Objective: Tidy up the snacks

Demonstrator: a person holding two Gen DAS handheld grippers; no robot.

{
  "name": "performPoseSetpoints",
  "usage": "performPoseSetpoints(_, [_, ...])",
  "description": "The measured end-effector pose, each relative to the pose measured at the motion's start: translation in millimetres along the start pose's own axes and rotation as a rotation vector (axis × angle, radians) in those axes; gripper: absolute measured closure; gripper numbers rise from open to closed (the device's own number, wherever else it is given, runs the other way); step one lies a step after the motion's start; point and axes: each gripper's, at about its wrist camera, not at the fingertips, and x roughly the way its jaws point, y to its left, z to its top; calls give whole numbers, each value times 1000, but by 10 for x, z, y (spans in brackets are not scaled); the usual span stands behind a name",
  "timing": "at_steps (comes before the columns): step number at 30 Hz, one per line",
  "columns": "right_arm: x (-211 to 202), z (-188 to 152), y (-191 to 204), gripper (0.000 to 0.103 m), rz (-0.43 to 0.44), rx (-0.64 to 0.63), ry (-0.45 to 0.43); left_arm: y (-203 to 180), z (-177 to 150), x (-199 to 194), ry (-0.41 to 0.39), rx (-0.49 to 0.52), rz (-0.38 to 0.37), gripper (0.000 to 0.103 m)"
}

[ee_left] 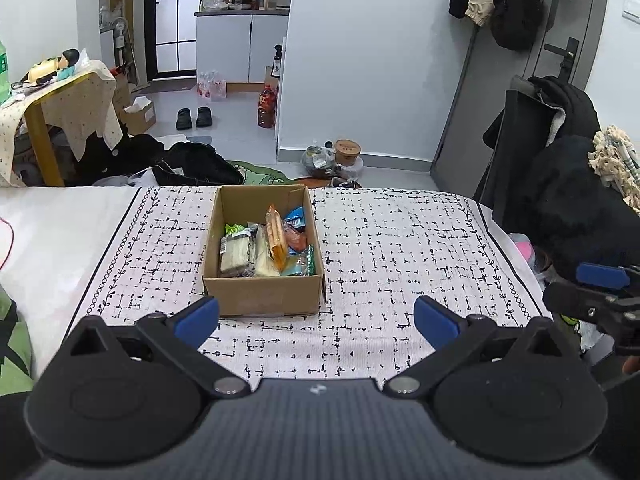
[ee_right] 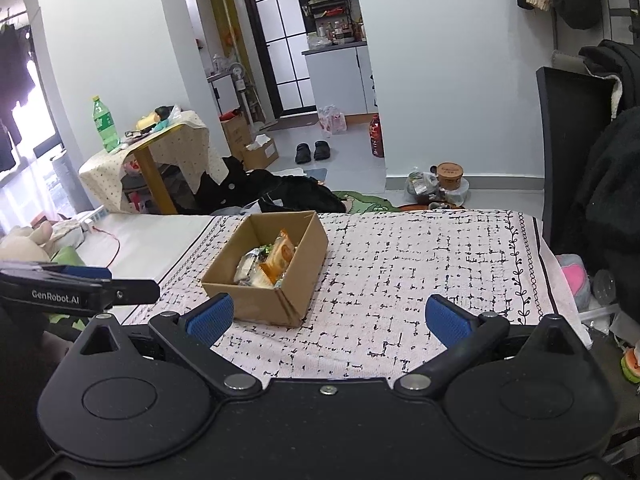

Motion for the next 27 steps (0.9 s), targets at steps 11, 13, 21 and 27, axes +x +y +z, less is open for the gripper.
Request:
performPoseSetpoints(11, [-11, -62, 23, 0, 6, 18, 8, 3, -7, -62, -4, 11, 2, 0])
performPoseSetpoints(13, [-12, -60, 16, 0, 6, 16, 7, 3, -7, -64, -3, 12, 2, 0])
performPoseSetpoints(21, [-1, -51, 6, 0, 10, 18, 10, 12, -7, -65, 0, 16, 3, 0])
performPoseSetpoints(27, [8, -52, 1, 0, 11, 16, 13, 16, -9, -54, 6, 15, -1, 0])
